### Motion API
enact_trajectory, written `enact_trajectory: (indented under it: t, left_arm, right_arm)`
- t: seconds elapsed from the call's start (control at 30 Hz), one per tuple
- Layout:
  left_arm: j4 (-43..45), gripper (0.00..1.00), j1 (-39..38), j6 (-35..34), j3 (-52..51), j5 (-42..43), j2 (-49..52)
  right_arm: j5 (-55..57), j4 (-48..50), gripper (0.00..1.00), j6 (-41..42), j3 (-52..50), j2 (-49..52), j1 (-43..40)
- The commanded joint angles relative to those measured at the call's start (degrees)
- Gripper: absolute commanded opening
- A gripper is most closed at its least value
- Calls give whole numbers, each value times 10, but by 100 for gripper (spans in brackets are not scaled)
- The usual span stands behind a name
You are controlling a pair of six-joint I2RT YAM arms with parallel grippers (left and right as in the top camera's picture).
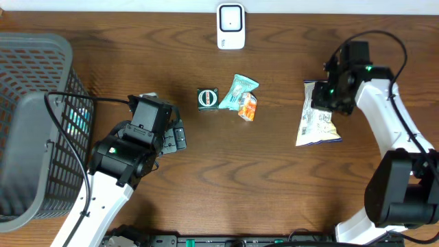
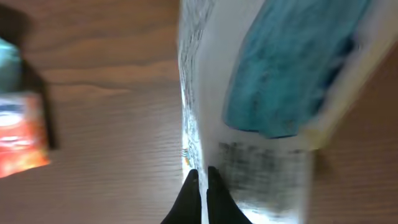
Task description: Scan the item barcode
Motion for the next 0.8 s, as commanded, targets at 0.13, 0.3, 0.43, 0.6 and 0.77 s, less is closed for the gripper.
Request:
enact_trajectory:
  t: [0.13,0.3,0.43,0.6,0.77]
  left_arm:
    - [-2,98,2,1,2,-10,2]
    - [-2,98,2,1,2,-10,2]
    - [-2,98,2,1,2,-10,2]
    - [-2,98,2,1,2,-9,2]
    - [-2,98,2,1,2,-9,2]
  right_arm:
    - [131,-13,1,52,-43,-4,0]
    - [134,-59,1,52,9,-5,0]
    - [136,-98,1,39,68,-5,0]
    - [200,-109,1,40,110,-5,-1]
    - [226,-99,3,56,101,-4,-19]
